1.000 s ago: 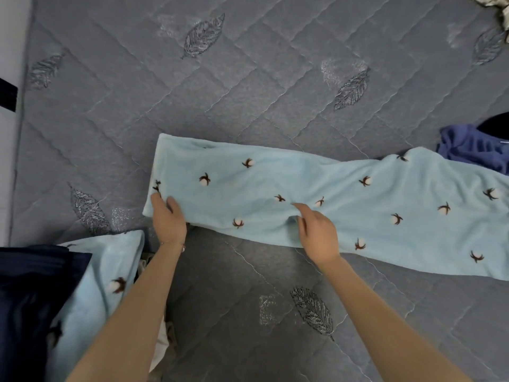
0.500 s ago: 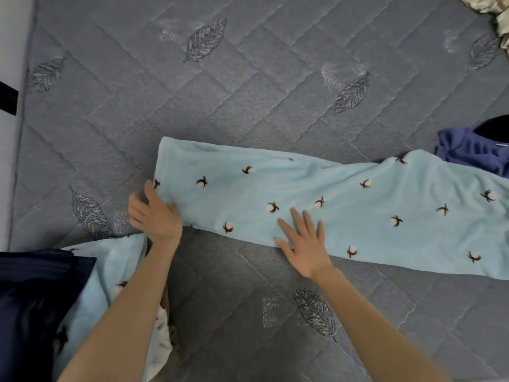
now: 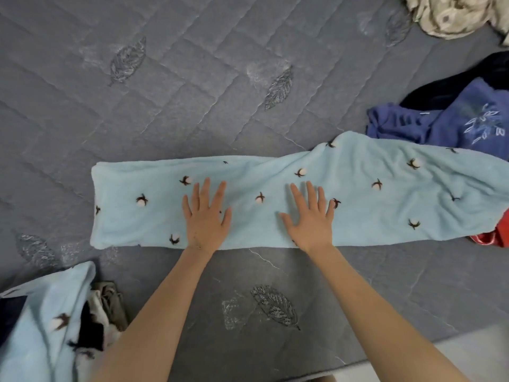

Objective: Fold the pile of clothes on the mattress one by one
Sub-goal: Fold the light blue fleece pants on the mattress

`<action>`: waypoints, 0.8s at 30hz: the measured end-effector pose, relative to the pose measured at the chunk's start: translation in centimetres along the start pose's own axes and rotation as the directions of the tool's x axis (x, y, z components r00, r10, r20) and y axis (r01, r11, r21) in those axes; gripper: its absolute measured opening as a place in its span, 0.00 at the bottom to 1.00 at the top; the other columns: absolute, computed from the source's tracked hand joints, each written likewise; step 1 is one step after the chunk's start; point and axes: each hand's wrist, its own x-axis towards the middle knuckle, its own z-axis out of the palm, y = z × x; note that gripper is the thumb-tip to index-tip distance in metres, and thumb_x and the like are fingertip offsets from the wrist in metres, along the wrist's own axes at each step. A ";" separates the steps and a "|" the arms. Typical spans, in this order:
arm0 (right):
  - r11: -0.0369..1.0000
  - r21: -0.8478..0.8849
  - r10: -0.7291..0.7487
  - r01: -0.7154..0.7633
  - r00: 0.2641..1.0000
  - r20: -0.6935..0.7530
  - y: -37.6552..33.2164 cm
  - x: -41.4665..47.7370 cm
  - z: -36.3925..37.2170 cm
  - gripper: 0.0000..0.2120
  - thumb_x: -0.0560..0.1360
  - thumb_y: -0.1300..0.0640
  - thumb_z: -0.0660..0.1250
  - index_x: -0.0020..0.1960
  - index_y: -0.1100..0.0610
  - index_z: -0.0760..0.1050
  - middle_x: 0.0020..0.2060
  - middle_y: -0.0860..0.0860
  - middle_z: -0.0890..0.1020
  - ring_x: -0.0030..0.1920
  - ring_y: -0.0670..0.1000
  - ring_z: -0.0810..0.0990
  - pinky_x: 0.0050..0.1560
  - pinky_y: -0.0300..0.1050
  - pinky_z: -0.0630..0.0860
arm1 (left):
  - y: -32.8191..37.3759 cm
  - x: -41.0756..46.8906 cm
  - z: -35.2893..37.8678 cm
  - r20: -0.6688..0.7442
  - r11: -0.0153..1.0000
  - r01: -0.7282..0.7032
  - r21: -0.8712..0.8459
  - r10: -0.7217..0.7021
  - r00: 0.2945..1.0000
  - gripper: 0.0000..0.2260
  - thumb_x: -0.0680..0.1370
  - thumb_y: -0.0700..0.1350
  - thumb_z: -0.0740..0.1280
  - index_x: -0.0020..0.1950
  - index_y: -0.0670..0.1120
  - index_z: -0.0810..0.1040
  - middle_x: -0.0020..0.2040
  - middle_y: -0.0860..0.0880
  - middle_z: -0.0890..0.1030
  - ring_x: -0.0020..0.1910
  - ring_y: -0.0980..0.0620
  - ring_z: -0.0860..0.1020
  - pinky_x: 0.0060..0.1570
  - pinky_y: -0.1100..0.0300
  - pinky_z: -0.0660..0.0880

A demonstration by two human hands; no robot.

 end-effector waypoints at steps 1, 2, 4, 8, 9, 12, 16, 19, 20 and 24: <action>1.000 0.011 0.010 -0.009 1.000 -0.028 1.3 0.1 -0.6 0.32 0.79 0.39 0.55 0.78 0.42 0.45 0.79 0.50 0.45 0.78 0.56 0.39 0.75 0.58 0.37 | 1.4 0.3 0.2 -0.002 1.000 -0.021 0.002 0.021 1.000 0.29 0.78 0.59 0.47 0.78 0.51 0.59 0.77 0.42 0.58 0.76 0.38 0.55 0.73 0.39 0.48; 1.000 0.023 0.017 -0.016 0.998 -0.059 2.6 0.1 -1.2 0.32 0.79 0.39 0.56 0.78 0.43 0.47 0.79 0.50 0.46 0.78 0.56 0.40 0.75 0.58 0.38 | 2.9 0.6 0.4 -0.002 0.999 -0.044 0.005 0.044 0.999 0.28 0.78 0.59 0.48 0.77 0.51 0.60 0.77 0.41 0.59 0.76 0.38 0.55 0.73 0.39 0.49; 0.998 0.049 0.037 -0.032 0.993 -0.116 5.4 0.3 -2.4 0.32 0.78 0.39 0.58 0.78 0.43 0.49 0.79 0.51 0.47 0.78 0.57 0.42 0.75 0.58 0.39 | 5.9 1.2 1.0 0.007 0.996 -0.084 0.031 0.083 0.996 0.28 0.79 0.59 0.48 0.77 0.51 0.60 0.77 0.41 0.59 0.76 0.38 0.56 0.72 0.38 0.49; 0.993 0.064 0.114 -0.103 0.975 -0.193 12.1 0.7 -5.0 0.34 0.77 0.40 0.60 0.78 0.45 0.51 0.79 0.52 0.48 0.78 0.58 0.43 0.75 0.60 0.41 | 12.5 2.4 2.0 0.025 0.988 -0.148 0.050 0.147 0.989 0.29 0.78 0.60 0.46 0.78 0.52 0.56 0.78 0.42 0.57 0.77 0.38 0.54 0.72 0.38 0.46; 0.989 0.076 0.141 -0.127 0.965 -0.222 13.9 0.8 -5.7 0.34 0.77 0.40 0.62 0.78 0.45 0.52 0.78 0.53 0.50 0.78 0.59 0.44 0.75 0.61 0.42 | 14.2 2.7 2.3 0.038 0.985 -0.166 0.055 0.164 0.986 0.29 0.78 0.60 0.46 0.78 0.53 0.55 0.78 0.43 0.56 0.77 0.39 0.52 0.72 0.39 0.45; 0.966 0.115 0.254 -0.231 0.931 -0.261 19.3 0.9 -7.6 0.36 0.75 0.41 0.65 0.78 0.46 0.53 0.78 0.54 0.51 0.78 0.61 0.46 0.74 0.62 0.43 | 19.4 3.6 3.2 0.077 0.971 -0.230 0.068 0.224 0.971 0.30 0.77 0.62 0.43 0.79 0.54 0.51 0.79 0.43 0.53 0.78 0.41 0.50 0.73 0.42 0.40; 0.948 0.160 0.312 -0.276 0.909 -0.277 25.0 1.0 -9.2 0.36 0.76 0.42 0.65 0.78 0.47 0.53 0.78 0.54 0.51 0.78 0.60 0.46 0.74 0.61 0.43 | 25.9 4.4 4.7 0.110 0.933 -0.351 0.078 0.342 0.933 0.29 0.77 0.60 0.45 0.78 0.54 0.51 0.78 0.42 0.55 0.77 0.42 0.52 0.73 0.39 0.47; 0.949 0.195 0.298 -0.247 0.906 -0.301 27.6 1.1 -10.0 0.37 0.75 0.44 0.67 0.78 0.47 0.53 0.78 0.55 0.53 0.78 0.60 0.47 0.74 0.61 0.43 | 29.9 4.8 5.7 0.119 0.903 -0.426 0.055 0.417 0.901 0.28 0.78 0.58 0.49 0.78 0.53 0.54 0.77 0.42 0.58 0.76 0.42 0.53 0.72 0.37 0.52; 0.951 0.201 0.291 -0.234 0.899 -0.329 28.3 1.2 -10.3 0.37 0.74 0.45 0.68 0.78 0.48 0.55 0.77 0.57 0.56 0.77 0.60 0.49 0.74 0.62 0.46 | 31.2 4.9 6.0 0.119 0.897 -0.441 0.045 0.433 0.893 0.28 0.78 0.58 0.49 0.78 0.52 0.56 0.77 0.42 0.58 0.76 0.42 0.53 0.72 0.37 0.52; 0.974 0.168 0.222 -0.153 0.805 -0.551 30.8 1.5 -11.7 0.36 0.69 0.52 0.70 0.75 0.52 0.63 0.69 0.62 0.67 0.69 0.63 0.65 0.69 0.66 0.61 | 35.8 5.1 6.2 0.176 0.893 -0.449 -0.040 0.449 0.876 0.28 0.79 0.58 0.47 0.78 0.54 0.49 0.79 0.44 0.50 0.78 0.42 0.48 0.74 0.42 0.43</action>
